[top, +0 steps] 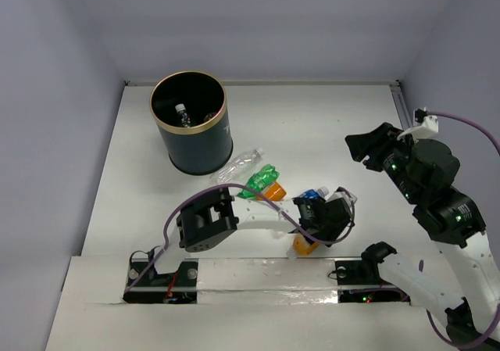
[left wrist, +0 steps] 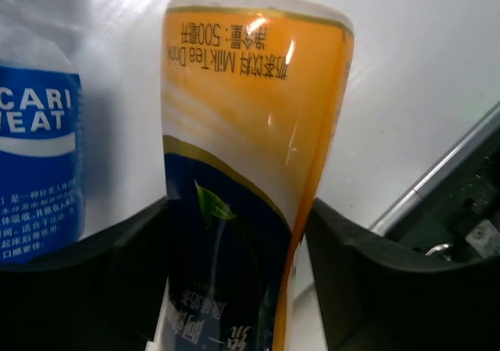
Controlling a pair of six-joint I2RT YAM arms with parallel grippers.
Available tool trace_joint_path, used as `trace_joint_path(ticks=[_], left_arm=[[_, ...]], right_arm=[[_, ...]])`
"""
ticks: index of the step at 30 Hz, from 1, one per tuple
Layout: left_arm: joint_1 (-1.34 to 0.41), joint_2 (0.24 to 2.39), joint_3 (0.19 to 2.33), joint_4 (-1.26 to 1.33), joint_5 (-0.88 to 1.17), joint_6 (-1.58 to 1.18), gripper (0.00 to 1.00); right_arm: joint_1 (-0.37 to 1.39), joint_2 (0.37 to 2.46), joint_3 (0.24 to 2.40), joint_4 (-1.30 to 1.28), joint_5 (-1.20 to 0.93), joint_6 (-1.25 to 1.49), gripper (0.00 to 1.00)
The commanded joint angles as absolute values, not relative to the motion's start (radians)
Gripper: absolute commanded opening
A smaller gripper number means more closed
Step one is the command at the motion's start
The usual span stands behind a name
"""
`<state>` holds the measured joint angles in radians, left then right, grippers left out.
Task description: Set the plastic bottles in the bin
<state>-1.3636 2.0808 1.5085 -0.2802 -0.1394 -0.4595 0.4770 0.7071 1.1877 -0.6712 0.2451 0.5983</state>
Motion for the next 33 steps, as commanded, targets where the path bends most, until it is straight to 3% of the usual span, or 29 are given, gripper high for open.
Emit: trace_joint_path(ticks=[1, 3, 6, 16, 24, 28, 29, 30, 33], left_arm=[[-1.387, 2.068, 1.549, -0.25, -0.106, -0.469, 0.56], [-1.387, 2.056, 1.546, -0.247, -0.104, -0.471, 0.45], [-1.387, 2.0, 1.549, -0.247, -0.126, -0.466, 0.4], [-1.362, 1.694, 1.549, -0.311, -0.27, -0.436, 0.39], [-1.117, 1.389, 1.381, -0.253, -0.342, -0.454, 0.38], [-1.011, 1.231, 1.399, -0.193, -0.403, -0.358, 0.39], [-0.988, 1.22, 1.432, -0.19, -0.411, -0.336, 0.39], [-0.964, 1.209, 1.454, -0.189, -0.417, -0.315, 0.4], [-0.846, 1.2, 1.506, -0.17, -0.394, -0.253, 0.4]], right_arm=[[0.469, 0.719, 1.253, -0.666, 0.256, 0.578, 0.6], [0.469, 0.729, 1.278, -0.673, 0.259, 0.574, 0.64], [0.469, 0.739, 1.315, -0.701, 0.285, 0.56, 0.68], [0.469, 0.698, 1.299, -0.845, 0.386, 0.613, 0.82], [0.469, 0.715, 1.322, -0.914, 0.449, 0.707, 0.89], [0.469, 0.765, 1.267, -0.929, 0.283, 0.69, 0.79], [0.469, 0.778, 1.244, -0.928, 0.243, 0.696, 0.72], [0.469, 0.781, 1.17, -0.916, 0.21, 0.701, 0.52], [0.469, 0.724, 0.998, -0.81, 0.127, 0.765, 0.13]])
